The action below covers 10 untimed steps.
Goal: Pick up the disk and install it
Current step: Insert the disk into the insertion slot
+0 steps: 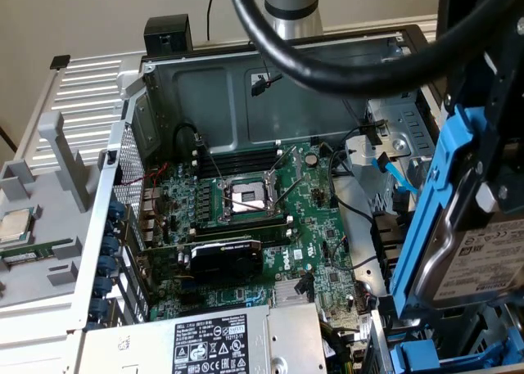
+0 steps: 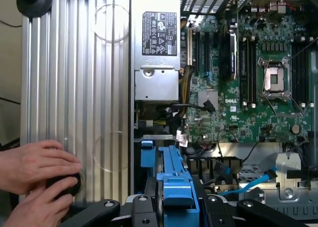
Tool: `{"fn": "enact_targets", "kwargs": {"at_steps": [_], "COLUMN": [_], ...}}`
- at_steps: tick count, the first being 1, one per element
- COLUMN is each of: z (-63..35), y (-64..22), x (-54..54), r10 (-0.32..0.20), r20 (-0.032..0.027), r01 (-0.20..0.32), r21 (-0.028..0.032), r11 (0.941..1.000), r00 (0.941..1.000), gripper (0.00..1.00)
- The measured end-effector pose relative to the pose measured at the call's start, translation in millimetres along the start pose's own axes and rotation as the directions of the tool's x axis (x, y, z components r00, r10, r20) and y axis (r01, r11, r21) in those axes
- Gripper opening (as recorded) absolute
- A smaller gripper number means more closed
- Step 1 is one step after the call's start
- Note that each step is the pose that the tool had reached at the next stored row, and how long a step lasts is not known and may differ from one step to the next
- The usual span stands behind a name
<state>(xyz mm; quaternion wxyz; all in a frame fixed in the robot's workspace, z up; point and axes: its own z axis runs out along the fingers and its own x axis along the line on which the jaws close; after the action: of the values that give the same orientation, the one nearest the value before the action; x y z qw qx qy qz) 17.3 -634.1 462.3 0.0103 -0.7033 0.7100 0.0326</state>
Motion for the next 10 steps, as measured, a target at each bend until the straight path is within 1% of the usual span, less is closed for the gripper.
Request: {"fn": "enact_targets", "kwargs": {"at_steps": [4,10], "z": [4.2,6.6], "y": [-0.2,-0.2], "x": [0.3,0.7], "r10": [0.0,0.0], "r20": [0.0008,0.0014], "r01": [0.0,0.0], "r21": [0.0005,0.0005], "r11": [1.0,1.0], "r00": [1.0,1.0], "gripper": [0.37,0.37]}}
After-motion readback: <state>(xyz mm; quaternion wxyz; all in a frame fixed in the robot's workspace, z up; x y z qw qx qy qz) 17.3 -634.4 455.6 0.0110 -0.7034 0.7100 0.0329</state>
